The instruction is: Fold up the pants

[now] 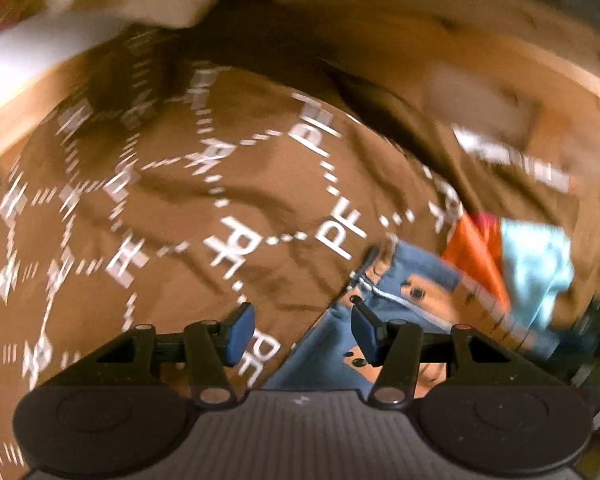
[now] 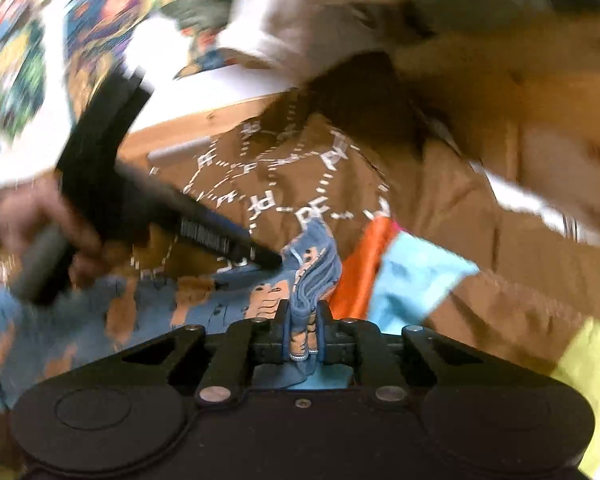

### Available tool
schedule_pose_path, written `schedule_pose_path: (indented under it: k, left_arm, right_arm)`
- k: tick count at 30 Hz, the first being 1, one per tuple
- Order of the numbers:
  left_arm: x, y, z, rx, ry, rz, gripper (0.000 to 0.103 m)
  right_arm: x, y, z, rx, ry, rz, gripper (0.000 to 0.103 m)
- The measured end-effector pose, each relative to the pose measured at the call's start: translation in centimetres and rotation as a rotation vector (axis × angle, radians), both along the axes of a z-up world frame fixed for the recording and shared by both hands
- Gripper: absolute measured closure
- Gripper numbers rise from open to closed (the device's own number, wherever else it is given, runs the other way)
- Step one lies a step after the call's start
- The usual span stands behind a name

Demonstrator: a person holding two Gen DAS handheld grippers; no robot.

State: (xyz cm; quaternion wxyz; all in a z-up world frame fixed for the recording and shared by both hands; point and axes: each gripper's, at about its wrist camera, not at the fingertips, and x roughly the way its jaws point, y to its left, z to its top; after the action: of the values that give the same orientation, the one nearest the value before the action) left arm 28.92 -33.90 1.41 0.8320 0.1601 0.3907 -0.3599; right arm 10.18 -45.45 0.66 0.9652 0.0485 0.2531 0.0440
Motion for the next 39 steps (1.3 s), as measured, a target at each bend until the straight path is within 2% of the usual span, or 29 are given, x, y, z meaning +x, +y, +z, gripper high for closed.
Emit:
schedule_pose_path:
  k: [3,5,9,12,18,23,26,28,29,31,35,37,39]
  left_arm:
    - [0.1,2.1,1.4,-0.114,0.128,0.110,0.044]
    - [-0.2,2.8,2.0,-0.166,0.188,0.137,0.044]
    - [-0.4,2.3,2.8,-0.223,0.309,0.143,0.039]
    - [-0.5,1.5,2.4,-0.230,0.359,0.146,0.039]
    - [-1.3,-0.3,1.9,-0.134,0.294,0.159,0.030]
    - [-2.4,-1.7,1.7,-0.021,0.208,0.143,0.030]
    - [-2.5,-1.6,1.6,0.005,0.187,0.165,0.037]
    - [-2.2,-1.3,1.5,0.006,0.194,0.183,0.050]
    - [-2.0,-1.0,1.5,0.001,0.204,0.194,0.053]
    - [-1.5,-0.3,1.4,-0.033,0.241,0.210,0.070]
    - [-1.2,0.9,1.4,-0.098,0.285,0.233,0.072]
    - [-1.1,1.2,1.4,-0.114,0.288,0.234,0.082]
    - [-1.1,1.8,1.4,-0.150,0.304,0.233,0.084]
  right_arm:
    - [-0.5,1.8,0.1,-0.108,-0.032,0.045,0.090]
    - [-0.8,2.6,0.2,-0.160,-0.052,0.073,0.090]
    - [-1.2,4.3,-0.1,-0.246,-0.075,0.131,0.090]
    - [-1.4,5.2,-0.3,-0.296,-0.085,0.164,0.090]
    - [-1.3,6.6,-0.8,-0.362,-0.081,0.209,0.090]
    - [-1.4,7.8,-1.3,-0.408,-0.081,0.261,0.090]
    - [-1.5,8.2,-1.4,-0.416,-0.076,0.286,0.090]
    - [-1.6,8.2,-1.4,-0.418,-0.078,0.290,0.090]
    - [-1.6,8.2,-1.3,-0.416,-0.079,0.289,0.090]
    - [-1.6,8.1,-1.3,-0.415,-0.082,0.288,0.090]
    - [-1.7,8.2,-1.2,-0.424,-0.086,0.291,0.090]
    - [-1.7,8.3,-1.3,-0.426,-0.089,0.294,0.090]
    - [-1.9,8.4,-1.2,-0.432,-0.098,0.297,0.090]
